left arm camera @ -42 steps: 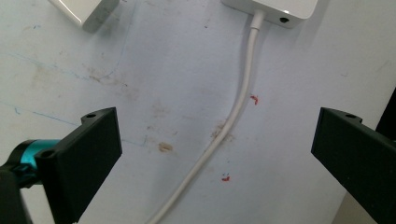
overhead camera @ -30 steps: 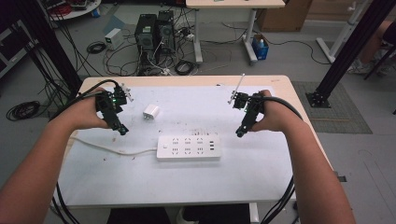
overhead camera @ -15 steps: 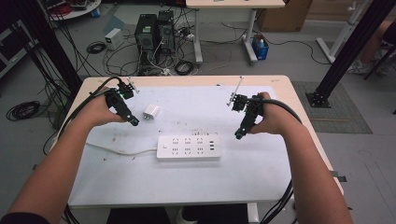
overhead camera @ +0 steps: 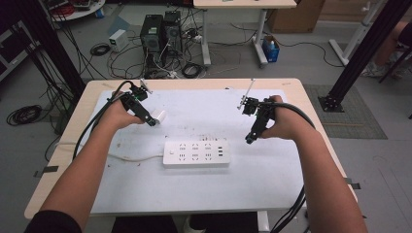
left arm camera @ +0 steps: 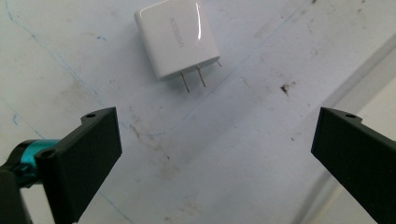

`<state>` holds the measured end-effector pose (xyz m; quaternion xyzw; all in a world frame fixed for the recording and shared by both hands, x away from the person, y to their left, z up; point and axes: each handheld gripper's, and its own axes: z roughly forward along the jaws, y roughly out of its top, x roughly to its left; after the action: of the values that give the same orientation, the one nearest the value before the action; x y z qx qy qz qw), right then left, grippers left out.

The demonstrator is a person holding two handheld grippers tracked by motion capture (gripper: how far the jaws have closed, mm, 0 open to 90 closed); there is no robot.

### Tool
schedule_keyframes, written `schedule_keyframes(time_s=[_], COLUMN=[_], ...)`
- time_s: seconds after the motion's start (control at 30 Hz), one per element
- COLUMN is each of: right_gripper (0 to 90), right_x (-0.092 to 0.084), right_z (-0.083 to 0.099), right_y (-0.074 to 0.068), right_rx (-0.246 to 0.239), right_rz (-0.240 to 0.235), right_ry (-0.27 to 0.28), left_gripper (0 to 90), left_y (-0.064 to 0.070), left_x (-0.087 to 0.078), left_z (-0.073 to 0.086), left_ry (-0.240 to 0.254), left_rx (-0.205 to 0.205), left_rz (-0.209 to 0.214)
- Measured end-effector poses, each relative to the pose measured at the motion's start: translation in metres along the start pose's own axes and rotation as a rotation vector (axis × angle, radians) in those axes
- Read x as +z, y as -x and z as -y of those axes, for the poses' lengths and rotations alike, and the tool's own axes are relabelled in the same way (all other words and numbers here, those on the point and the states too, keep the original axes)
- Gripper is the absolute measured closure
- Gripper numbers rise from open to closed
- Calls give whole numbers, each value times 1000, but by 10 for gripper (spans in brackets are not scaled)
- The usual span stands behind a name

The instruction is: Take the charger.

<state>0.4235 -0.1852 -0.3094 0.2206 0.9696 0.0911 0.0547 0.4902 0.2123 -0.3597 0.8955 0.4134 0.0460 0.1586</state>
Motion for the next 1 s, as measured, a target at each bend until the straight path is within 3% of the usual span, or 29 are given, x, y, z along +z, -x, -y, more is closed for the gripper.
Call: schedule_keyframes(time_s=[0.07, 0.33, 0.6, 0.97, 1.0], right_gripper=[11, 11, 11, 11, 11], right_x=[0, 0, 0, -1, -1], right_z=[0, 0, -1, 0, 1], right_y=[0, 0, -1, -2, -2], right_rx=[-1, 6, 8, 10, 12], right_rz=[3, 10, 14, 18, 16], right_ry=[3, -2, 1, 2, 3], left_gripper=[17, 17, 17, 24, 24], left_y=[0, -3, -9, -17, -18], left_x=[3, 26, 45, 58, 60], left_z=[-1, -13, -18, -19, -19], left_ry=[-4, 56, 71, 58, 60], left_rx=[-1, -110, -173, -217, -240], left_rz=[-7, 31, 7, -39, -39])
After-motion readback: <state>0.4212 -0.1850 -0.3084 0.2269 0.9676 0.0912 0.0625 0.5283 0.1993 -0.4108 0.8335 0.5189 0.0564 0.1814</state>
